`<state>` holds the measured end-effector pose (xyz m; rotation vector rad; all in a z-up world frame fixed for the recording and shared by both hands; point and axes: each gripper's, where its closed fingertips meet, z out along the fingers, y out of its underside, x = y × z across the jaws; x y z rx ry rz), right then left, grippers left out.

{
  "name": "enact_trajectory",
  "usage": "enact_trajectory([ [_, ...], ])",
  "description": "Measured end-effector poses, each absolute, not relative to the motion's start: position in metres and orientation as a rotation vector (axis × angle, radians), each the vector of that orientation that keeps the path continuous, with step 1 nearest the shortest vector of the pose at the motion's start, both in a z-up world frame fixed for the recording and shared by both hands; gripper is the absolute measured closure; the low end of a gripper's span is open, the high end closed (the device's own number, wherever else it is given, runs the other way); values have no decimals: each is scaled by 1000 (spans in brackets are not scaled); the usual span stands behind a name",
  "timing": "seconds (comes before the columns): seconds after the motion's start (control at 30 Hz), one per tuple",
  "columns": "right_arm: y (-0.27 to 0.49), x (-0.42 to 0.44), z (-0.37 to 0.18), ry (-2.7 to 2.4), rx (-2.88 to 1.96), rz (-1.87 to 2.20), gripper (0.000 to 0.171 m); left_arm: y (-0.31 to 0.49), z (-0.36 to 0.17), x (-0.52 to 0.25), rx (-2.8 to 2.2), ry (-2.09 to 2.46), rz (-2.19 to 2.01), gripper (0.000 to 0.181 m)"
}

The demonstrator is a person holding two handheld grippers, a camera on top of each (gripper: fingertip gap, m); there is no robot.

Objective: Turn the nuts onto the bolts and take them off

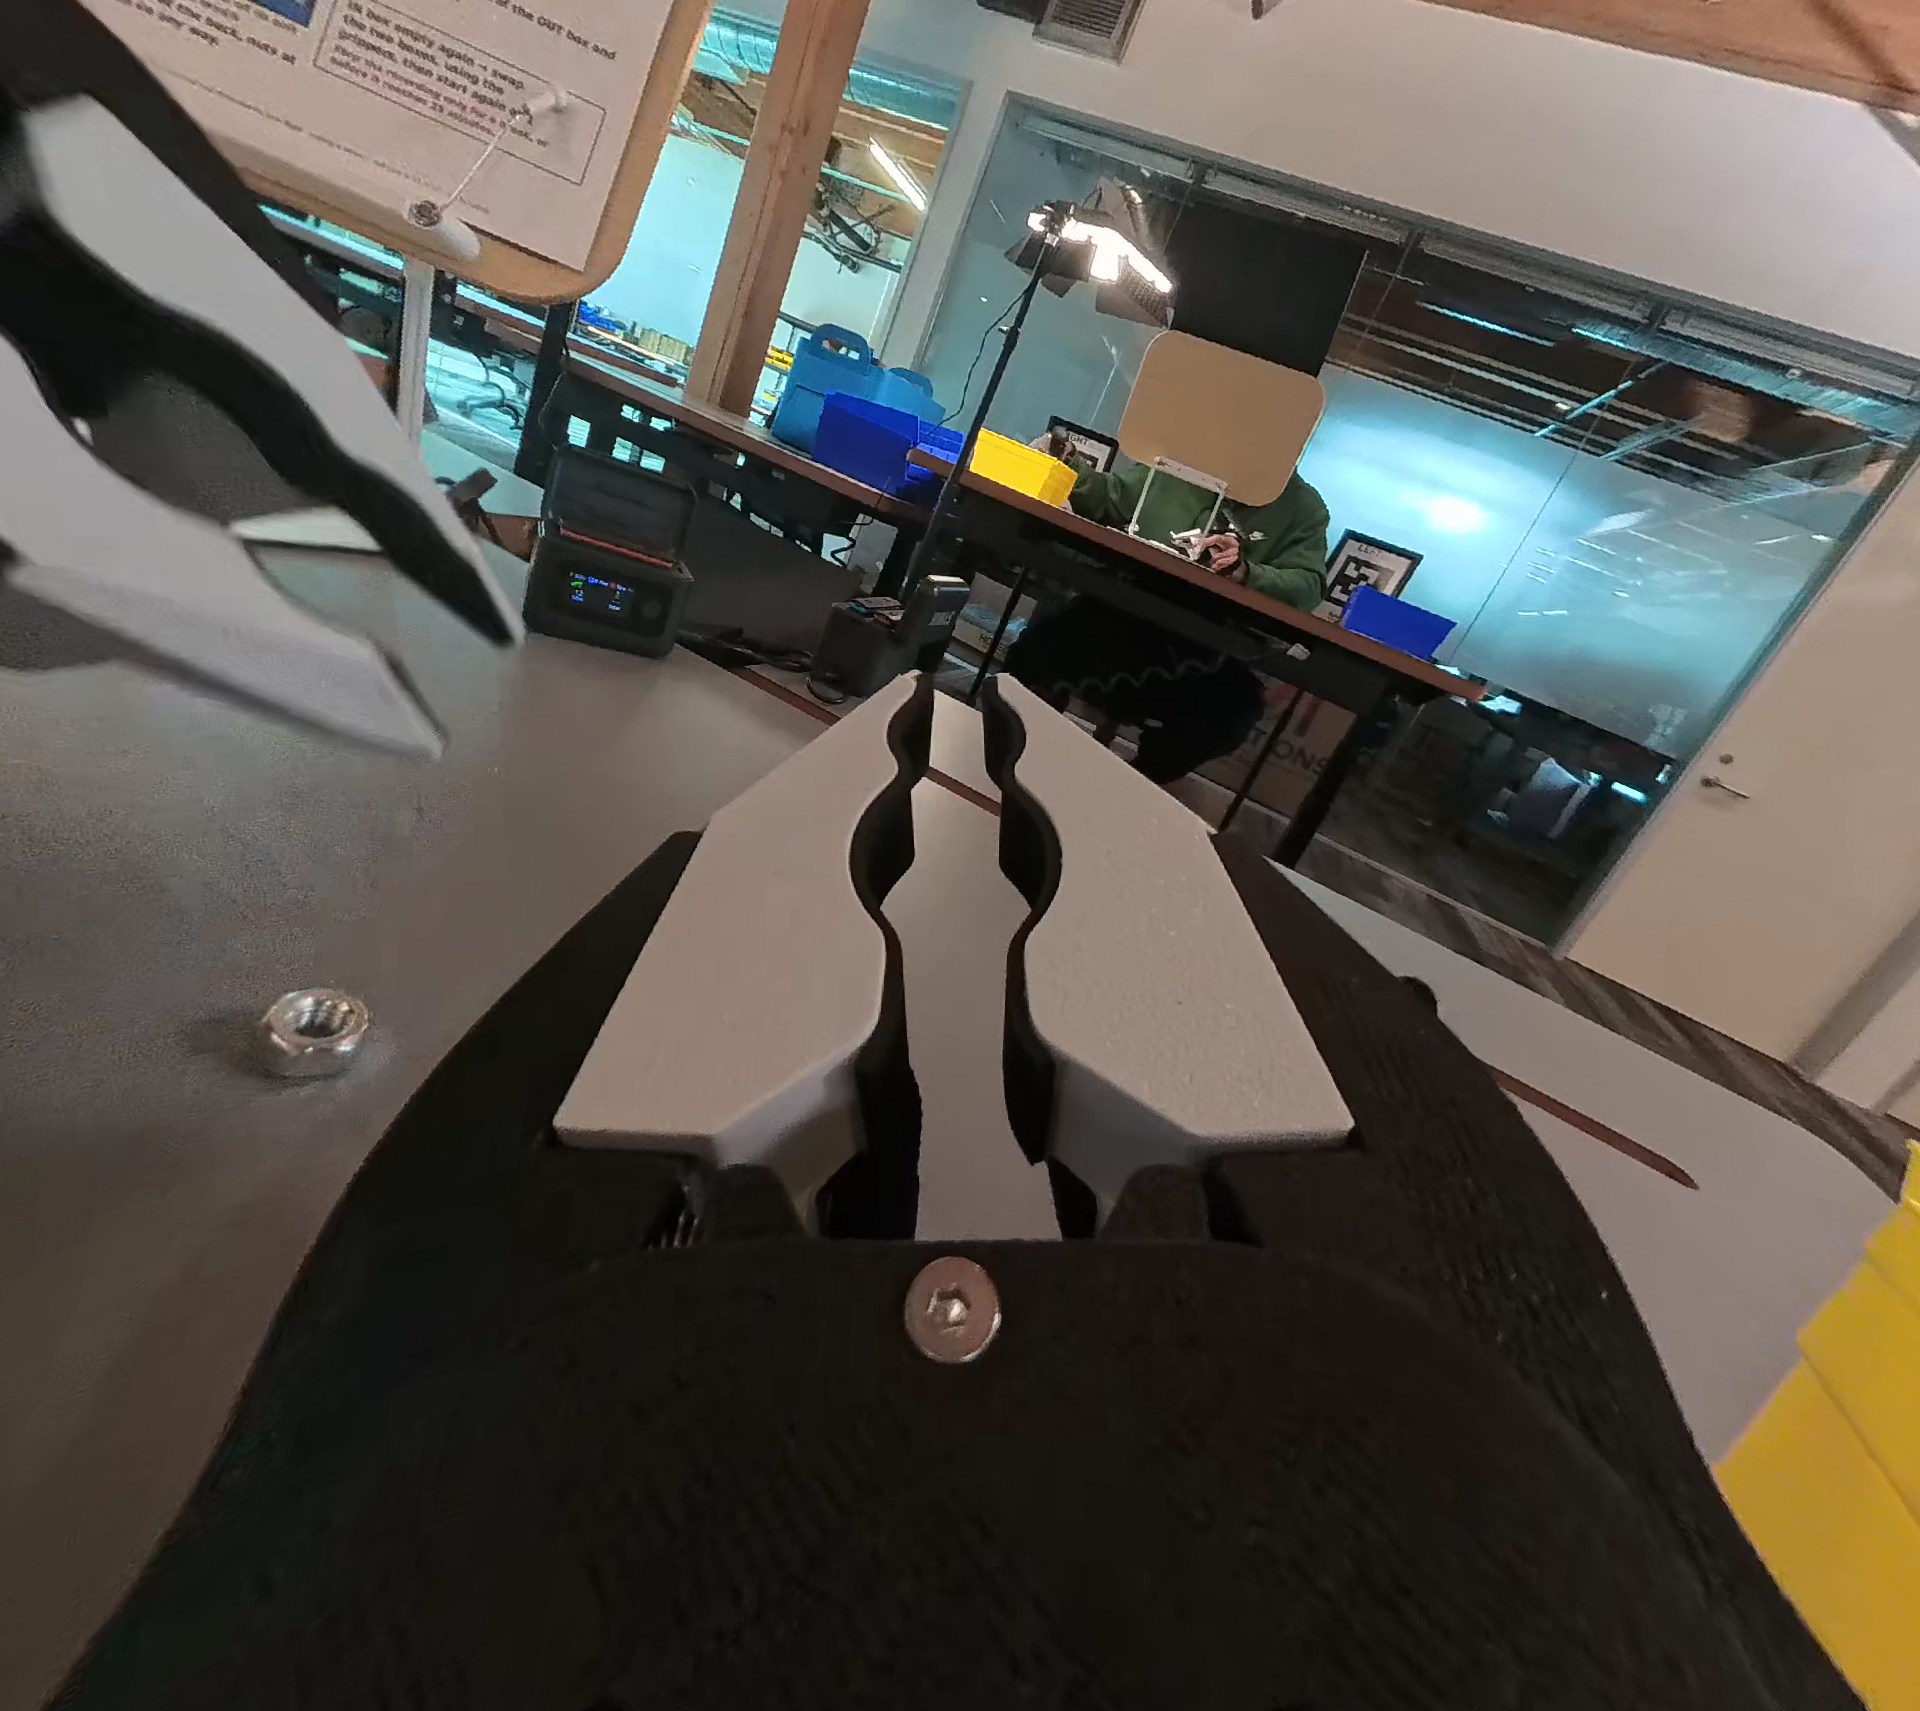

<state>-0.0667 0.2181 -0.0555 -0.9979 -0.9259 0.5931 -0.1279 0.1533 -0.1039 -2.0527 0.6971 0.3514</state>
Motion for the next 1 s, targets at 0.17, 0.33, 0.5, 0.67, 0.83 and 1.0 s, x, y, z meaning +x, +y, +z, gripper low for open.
enact_trajectory([
  [0.17, 220, -68, -57, -926, -1011, 605, 164, 136, -68, -151, -1631, 403, 436, 168],
  [0.33, 218, -69, -58, -934, -1016, 631, 165, 127, -81, -154, -1551, 322, 330, 181],
  [0.5, 215, -71, -58, -954, -1008, 635, 165, 127, -73, -146, -1472, 371, 380, 181],
  [0.67, 212, -72, -59, -970, -996, 622, 166, 105, -46, -171, -1306, 275, 585, 181],
  [0.83, 211, -73, -60, -982, -989, 612, 166, 102, -45, -190, -1317, 144, 453, 181],
  [1.0, 212, -72, -60, -980, -991, 617, 166, 103, -46, -195, -1323, 110, 411, 181],
])
